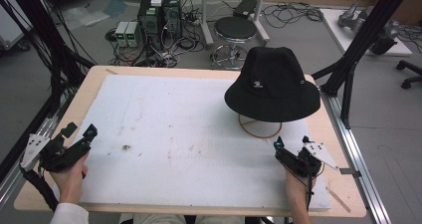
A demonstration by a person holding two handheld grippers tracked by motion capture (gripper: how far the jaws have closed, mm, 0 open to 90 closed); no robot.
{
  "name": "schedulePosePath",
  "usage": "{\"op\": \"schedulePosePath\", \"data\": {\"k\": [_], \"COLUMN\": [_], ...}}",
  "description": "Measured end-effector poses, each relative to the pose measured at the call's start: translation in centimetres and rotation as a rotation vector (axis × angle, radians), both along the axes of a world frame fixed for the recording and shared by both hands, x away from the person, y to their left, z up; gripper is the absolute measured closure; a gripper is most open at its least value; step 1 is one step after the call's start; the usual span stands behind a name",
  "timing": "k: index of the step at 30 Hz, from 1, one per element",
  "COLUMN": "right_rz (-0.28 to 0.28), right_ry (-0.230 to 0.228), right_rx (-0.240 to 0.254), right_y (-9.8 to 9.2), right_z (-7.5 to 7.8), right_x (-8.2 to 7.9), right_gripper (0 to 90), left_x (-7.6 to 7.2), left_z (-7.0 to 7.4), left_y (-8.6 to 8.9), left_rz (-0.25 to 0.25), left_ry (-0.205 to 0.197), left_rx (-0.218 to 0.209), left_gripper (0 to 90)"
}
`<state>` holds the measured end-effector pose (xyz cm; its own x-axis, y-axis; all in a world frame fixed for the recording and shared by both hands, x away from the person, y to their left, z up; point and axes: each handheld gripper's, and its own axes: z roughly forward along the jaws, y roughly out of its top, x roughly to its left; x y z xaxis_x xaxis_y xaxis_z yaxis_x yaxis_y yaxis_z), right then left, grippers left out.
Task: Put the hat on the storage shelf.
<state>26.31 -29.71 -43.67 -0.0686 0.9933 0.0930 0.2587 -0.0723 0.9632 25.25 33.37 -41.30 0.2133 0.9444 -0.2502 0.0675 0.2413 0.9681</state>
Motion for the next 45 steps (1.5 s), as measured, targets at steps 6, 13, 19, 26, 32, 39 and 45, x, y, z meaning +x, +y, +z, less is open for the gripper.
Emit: {"op": "schedulePosePath", "data": {"k": [6,13,19,26,32,39,45], "right_rz": [0.003,0.009,0.014,0.02,0.023,0.024,0.023], "right_ry": [0.0,0.0,0.0,0.006,0.01,0.009,0.011], "right_rx": [-0.001,0.0,0.002,-0.001,0.004,0.002,0.01], "right_y": [0.0,0.1,0.2,0.1,0.2,0.1,0.2], "right_z": [0.0,0.0,0.0,-0.1,-0.1,-0.1,-0.1], "right_x": [0.0,0.0,0.0,0.1,0.1,0.1,0.1], "right_gripper": [9.3,9.3,9.3,9.3,9.3,9.3,9.3], "left_x": [-0.9,-1.0,-1.3,-1.3,-1.4,-1.3,-1.3], "left_z": [-0.1,-0.9,-1.2,-1.4,-1.5,-1.6,-1.7], "left_y": [-0.9,-0.7,-0.3,0.1,0.0,-0.1,-0.1], "left_rz": [0.003,0.005,0.012,0.021,0.019,0.012,0.01], "left_ry": [-0.021,0.007,0.011,0.019,0.02,0.027,0.03], "left_rx": [0.094,0.074,0.071,0.057,0.063,0.065,0.063], "left_gripper": [23.5,23.5,23.5,23.6,23.6,23.7,23.8]}}
